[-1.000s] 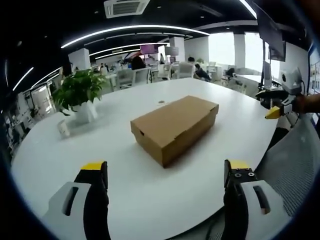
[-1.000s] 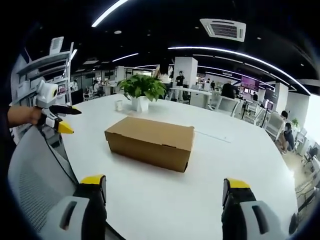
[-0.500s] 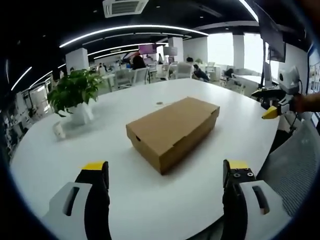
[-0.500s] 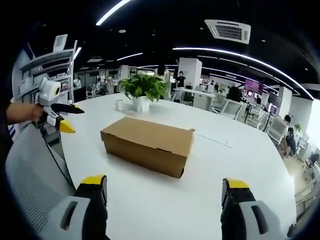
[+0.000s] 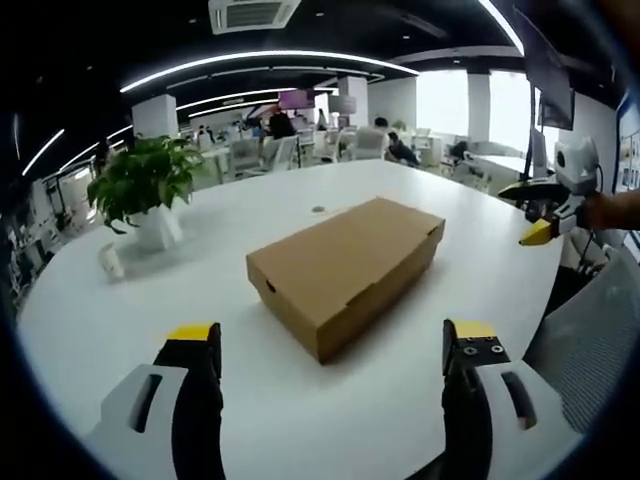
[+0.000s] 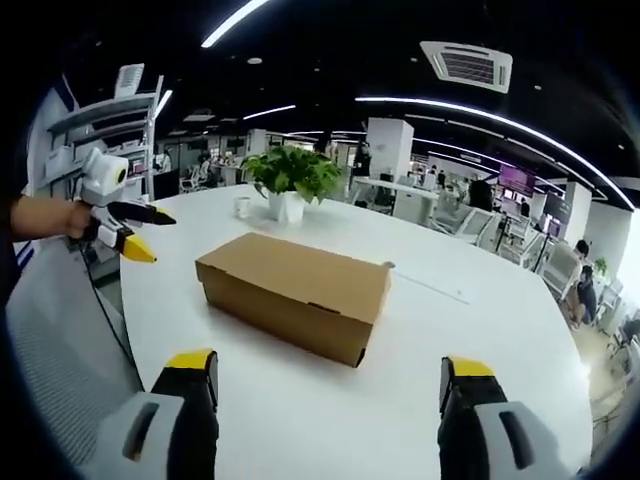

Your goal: Operate the shoe box by opening the lid, removing the specified soft item, and placing it in the target area until the item is outside and the box remains undamaged.

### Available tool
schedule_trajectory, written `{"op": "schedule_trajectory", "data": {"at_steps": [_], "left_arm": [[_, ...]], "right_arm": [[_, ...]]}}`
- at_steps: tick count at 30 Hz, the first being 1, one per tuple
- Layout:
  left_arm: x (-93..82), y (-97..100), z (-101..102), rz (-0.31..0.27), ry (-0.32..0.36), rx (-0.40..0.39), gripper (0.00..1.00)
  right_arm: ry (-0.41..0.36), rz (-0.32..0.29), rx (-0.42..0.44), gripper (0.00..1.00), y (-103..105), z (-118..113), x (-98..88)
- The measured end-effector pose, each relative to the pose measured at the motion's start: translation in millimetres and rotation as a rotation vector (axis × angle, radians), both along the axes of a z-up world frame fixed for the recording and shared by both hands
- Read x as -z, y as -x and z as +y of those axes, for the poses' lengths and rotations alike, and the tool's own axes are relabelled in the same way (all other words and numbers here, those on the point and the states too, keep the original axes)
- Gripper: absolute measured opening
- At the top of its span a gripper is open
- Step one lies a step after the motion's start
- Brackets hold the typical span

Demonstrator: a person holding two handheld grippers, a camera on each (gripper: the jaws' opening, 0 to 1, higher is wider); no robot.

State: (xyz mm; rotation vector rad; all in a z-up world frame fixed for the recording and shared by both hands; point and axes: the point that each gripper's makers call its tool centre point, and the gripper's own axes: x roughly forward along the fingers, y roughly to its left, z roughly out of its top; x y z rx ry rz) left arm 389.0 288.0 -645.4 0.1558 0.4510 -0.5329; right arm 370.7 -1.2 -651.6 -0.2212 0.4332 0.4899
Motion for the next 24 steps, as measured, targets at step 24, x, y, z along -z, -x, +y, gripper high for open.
{"op": "schedule_trajectory", "data": {"at_steps": [24], "left_arm": [[15.9, -16.8, -23, 0.021, -0.005, 0.035, 0.86]], "right_arm": [[0.043, 0.027, -0.066, 0.91, -28, 2, 20.2]]}}
